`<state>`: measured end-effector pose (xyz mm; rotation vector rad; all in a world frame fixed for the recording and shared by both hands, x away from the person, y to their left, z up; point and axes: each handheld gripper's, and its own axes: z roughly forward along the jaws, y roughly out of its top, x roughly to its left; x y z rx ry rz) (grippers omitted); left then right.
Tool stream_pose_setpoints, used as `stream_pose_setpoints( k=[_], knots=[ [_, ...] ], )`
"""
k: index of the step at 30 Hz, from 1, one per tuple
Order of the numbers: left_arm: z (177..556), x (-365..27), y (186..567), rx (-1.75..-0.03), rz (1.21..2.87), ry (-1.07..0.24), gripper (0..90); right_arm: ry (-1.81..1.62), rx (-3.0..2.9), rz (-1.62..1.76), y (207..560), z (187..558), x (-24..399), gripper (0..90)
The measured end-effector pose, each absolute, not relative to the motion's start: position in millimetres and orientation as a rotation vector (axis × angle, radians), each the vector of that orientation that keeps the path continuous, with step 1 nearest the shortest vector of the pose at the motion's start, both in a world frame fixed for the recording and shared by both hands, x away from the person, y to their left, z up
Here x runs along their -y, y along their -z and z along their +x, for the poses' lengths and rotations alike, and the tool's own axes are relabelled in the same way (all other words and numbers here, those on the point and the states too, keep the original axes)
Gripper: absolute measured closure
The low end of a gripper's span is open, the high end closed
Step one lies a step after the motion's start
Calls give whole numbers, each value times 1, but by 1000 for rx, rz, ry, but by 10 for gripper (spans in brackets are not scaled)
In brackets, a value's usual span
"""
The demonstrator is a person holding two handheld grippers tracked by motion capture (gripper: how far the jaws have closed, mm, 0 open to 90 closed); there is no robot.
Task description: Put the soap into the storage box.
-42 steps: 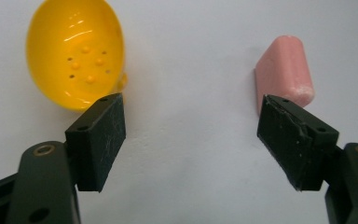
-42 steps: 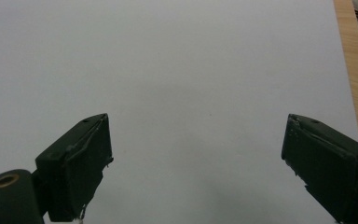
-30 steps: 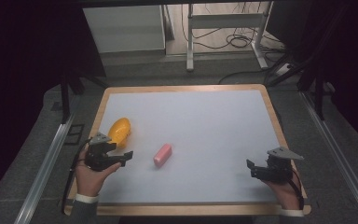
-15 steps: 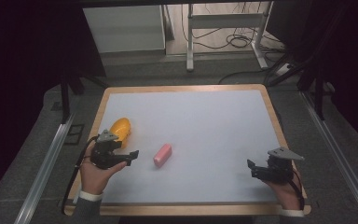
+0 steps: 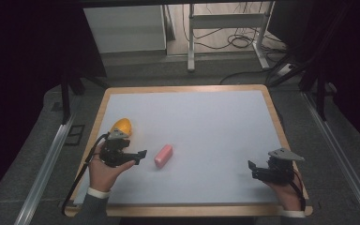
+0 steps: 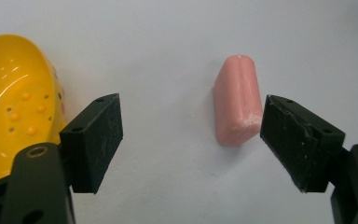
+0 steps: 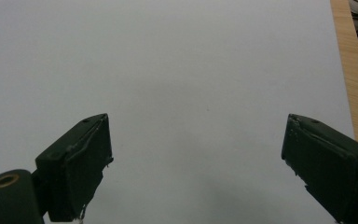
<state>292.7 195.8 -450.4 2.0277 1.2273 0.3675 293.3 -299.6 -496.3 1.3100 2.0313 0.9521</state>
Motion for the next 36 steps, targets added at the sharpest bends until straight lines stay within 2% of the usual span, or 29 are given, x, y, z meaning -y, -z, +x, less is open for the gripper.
stream_pose_setpoints(
  k=[26, 36],
  knots=[
    [307, -161, 457, -1198, 2135, -336, 223, -926, -2049, 1304, 500, 295, 297, 81],
    [312, -134, 455, -1136, 2157, -355, 248, -918, -2056, 1299, 502, 295, 296, 81]
  ],
)
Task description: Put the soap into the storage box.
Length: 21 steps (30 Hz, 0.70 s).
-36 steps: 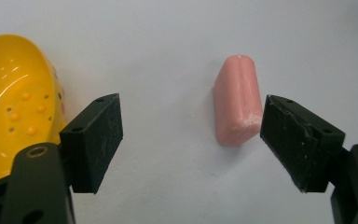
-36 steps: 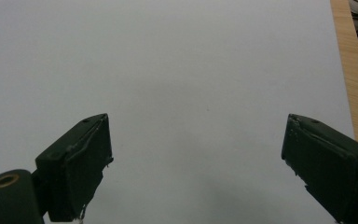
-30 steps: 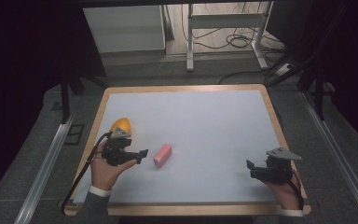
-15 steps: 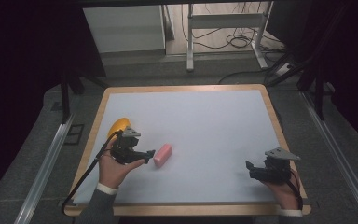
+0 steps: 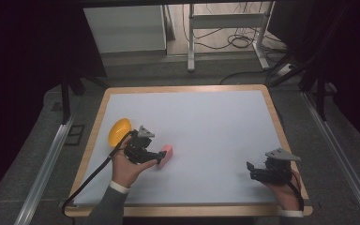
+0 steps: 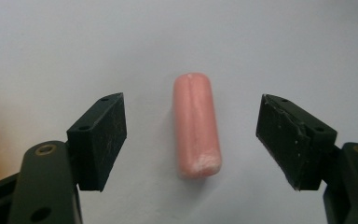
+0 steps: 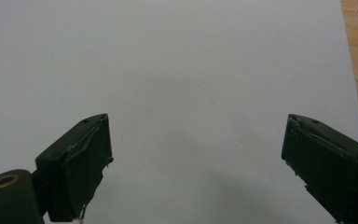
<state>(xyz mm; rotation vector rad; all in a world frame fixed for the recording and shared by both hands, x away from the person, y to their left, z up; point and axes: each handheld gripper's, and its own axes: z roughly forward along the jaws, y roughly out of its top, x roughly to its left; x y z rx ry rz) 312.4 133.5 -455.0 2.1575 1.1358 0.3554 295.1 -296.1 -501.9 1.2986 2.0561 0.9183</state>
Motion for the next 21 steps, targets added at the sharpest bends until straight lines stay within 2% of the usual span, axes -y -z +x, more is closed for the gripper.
stream_pose_setpoints(
  k=[21],
  knots=[
    [326, -117, 475, -1141, 2224, -310, 263, -907, -2061, 1304, 504, 296, 297, 81]
  ],
)
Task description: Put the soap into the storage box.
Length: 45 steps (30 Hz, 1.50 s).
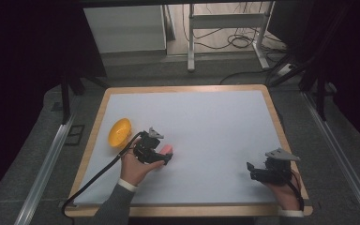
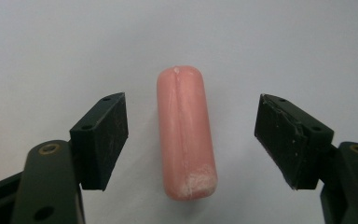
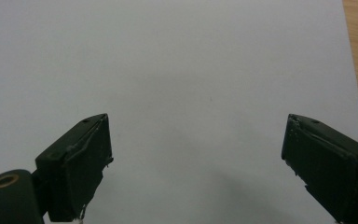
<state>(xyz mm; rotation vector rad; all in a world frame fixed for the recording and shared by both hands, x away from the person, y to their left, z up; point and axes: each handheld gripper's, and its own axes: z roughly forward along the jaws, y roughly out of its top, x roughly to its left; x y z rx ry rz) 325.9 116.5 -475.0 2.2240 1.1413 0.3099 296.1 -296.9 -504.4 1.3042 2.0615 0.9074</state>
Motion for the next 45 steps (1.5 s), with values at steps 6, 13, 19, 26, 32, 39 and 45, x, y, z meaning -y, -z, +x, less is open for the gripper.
stream_pose_setpoints(
  k=[6, 13, 19, 26, 32, 39, 45],
  knots=[
    [331, -115, 482, -1158, 2246, -297, 272, -907, -2064, 1301, 505, 296, 297, 81],
    [337, -113, 489, -1180, 2266, -271, 295, -910, -2071, 1295, 505, 296, 296, 81],
    [344, -110, 497, -1203, 2284, -242, 335, -905, -2073, 1296, 506, 297, 297, 81],
    [344, -107, 504, -1230, 2291, -251, 401, -899, -2071, 1297, 506, 297, 297, 81],
    [343, -106, 508, -1239, 2295, -260, 468, -890, -2072, 1297, 507, 297, 297, 81],
    [342, -106, 511, -1235, 2297, -246, 584, -889, -2070, 1295, 507, 297, 297, 81],
    [340, -106, 510, -1233, 2297, -270, 597, -891, -2066, 1294, 506, 296, 297, 81]
  ],
)
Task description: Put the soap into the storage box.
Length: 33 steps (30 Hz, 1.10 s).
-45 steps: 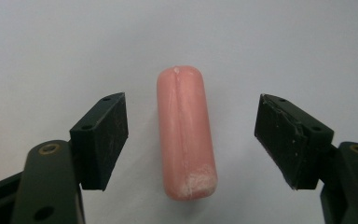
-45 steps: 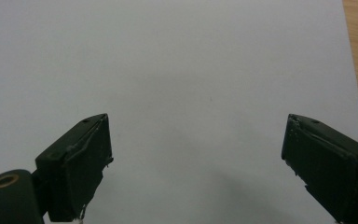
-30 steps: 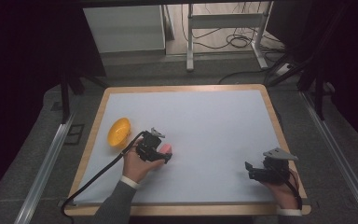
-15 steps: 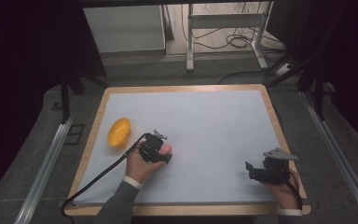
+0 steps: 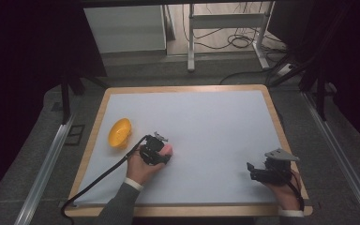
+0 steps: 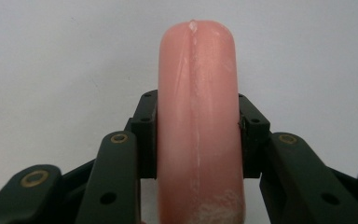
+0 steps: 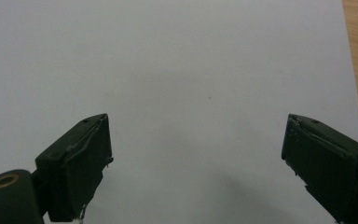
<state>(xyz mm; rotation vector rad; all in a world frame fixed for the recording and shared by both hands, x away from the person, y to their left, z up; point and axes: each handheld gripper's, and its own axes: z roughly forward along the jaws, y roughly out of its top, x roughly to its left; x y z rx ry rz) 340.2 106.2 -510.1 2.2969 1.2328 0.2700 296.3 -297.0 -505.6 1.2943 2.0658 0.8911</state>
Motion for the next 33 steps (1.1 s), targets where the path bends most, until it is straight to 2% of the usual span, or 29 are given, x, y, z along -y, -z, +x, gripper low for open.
stream_pose_setpoints(
  k=[33],
  knots=[
    [332, -147, 472, -1229, 2216, -336, 598, -889, -2059, 1299, 506, 296, 299, 81]
  ],
)
